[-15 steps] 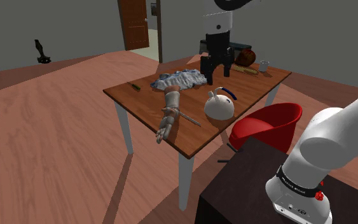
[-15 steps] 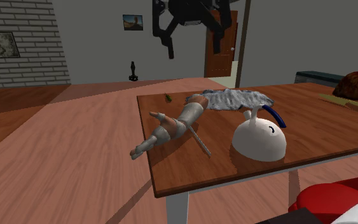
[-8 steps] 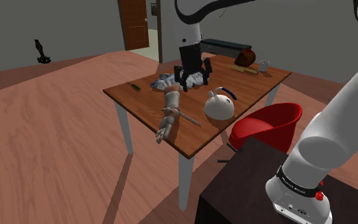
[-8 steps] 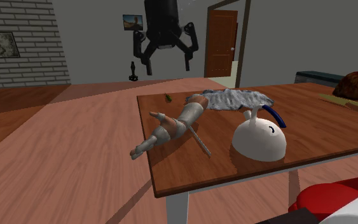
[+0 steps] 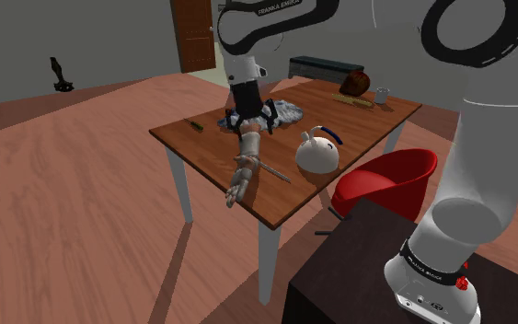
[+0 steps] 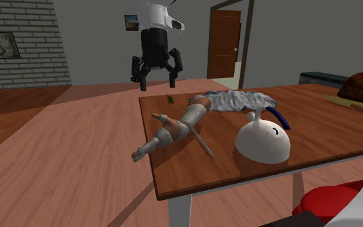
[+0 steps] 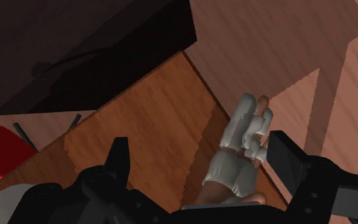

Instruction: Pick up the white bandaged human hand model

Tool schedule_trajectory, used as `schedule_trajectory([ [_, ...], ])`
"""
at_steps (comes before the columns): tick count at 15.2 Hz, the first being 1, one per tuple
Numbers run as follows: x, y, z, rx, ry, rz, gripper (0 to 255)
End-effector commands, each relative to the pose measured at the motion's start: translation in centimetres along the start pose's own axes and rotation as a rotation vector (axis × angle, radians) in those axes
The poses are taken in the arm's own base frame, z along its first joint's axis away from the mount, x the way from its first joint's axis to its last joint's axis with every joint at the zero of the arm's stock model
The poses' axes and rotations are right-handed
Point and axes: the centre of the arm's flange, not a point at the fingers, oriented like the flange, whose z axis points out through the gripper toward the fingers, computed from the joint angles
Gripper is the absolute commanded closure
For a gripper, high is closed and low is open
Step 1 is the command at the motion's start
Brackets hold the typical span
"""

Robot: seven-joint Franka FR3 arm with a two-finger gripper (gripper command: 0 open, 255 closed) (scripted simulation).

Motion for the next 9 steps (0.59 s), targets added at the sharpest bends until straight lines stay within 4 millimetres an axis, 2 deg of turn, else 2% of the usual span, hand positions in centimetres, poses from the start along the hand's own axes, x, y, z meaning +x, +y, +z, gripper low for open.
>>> schedule_trajectory([
  [1,2.6,-1.5,0.7,0.003,-0.034,0.063,0],
  [9,13.1,-6.0,4.4,0.019,-0.166,0.299,0],
])
